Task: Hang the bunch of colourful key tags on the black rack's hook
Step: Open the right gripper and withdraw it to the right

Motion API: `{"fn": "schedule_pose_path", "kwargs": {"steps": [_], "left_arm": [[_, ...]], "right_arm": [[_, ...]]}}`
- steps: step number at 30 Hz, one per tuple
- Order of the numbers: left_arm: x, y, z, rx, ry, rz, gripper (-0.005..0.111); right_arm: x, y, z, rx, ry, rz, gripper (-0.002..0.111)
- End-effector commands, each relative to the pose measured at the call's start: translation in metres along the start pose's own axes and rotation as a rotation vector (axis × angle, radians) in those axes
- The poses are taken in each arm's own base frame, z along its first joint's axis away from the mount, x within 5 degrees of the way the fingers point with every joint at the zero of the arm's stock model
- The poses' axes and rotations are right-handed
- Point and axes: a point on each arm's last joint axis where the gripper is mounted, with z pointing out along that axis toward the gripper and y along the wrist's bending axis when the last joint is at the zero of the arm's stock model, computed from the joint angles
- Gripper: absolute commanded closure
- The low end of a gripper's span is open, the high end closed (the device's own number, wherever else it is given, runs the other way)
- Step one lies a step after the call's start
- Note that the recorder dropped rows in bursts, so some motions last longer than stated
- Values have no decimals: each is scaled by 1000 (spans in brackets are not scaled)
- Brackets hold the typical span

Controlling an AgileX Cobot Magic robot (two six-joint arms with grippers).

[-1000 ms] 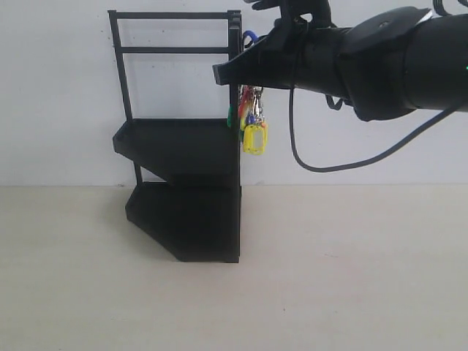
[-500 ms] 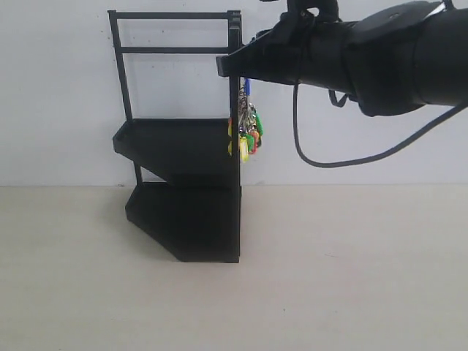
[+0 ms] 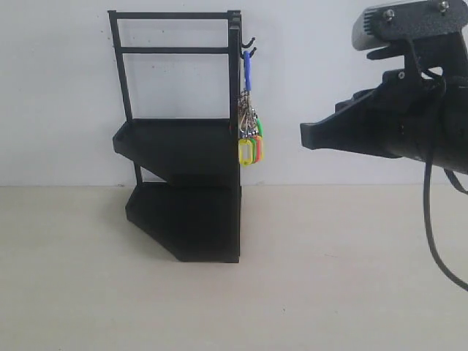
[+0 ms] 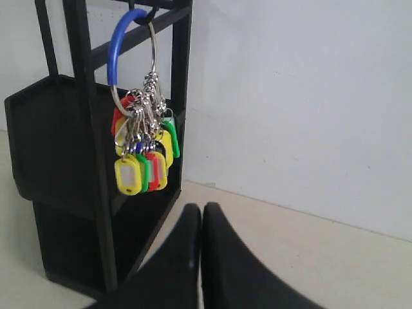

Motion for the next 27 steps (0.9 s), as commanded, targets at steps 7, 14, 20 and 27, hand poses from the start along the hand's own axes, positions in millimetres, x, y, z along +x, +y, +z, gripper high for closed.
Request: {"fn": "schedule_pose_path", "kwargs": {"steps": [7,14,20,27], "left_arm": [[-1,0,0,-2,-7,-7,102],[-1,0,0,-2,-7,-7,102],[-1,0,0,-2,-7,-7,102],[-1,0,0,-2,-7,-7,102]], "right_arm": [[0,-2,-4,14,-8,7,108],[0,-2,-4,14,-8,7,108],[-5,-7,-8,63,-36,-54,108],[-57,-28,-97,-6,-310,127,108]]}}
